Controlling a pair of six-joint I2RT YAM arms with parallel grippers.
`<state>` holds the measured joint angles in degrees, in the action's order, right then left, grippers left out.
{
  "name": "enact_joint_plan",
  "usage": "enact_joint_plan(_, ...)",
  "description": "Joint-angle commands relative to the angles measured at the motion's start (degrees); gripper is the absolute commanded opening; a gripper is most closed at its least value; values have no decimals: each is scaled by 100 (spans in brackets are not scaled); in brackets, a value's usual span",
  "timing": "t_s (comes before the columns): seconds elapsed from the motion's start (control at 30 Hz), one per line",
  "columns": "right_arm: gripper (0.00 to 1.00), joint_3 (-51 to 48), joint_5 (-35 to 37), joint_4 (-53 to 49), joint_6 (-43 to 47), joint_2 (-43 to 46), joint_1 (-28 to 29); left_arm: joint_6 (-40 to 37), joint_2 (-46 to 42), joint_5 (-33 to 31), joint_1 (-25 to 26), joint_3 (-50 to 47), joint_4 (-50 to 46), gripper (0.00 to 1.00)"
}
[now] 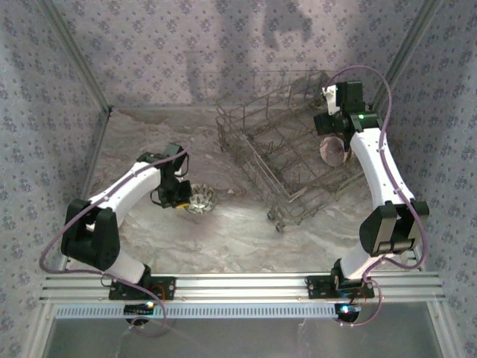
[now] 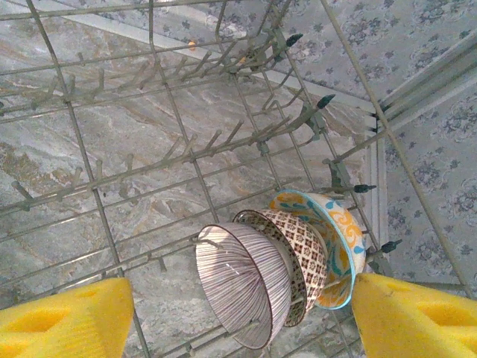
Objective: Load the bowls into the dish rack
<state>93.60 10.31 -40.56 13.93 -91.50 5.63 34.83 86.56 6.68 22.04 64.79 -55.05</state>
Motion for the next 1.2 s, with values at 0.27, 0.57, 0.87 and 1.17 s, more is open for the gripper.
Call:
enact_joint_plan(0.27,78,817,-937,-397,-97,192,43,-925,369,-833,48,3908,-607,0)
enact_joint_plan(0.57,74,1317,-2915,-365,-137,544,205,-1576,2052,-1243,684,7353,-639,0)
enact_joint_plan(0.87,73,988,-3721,48,-290,845,588,-1821,3643,-984,1105,9678,-743,0)
enact_joint_plan(1.17,68,798,-4050,883,-1340,613,617,-1898,3597,-923,1458,9332,-402,0)
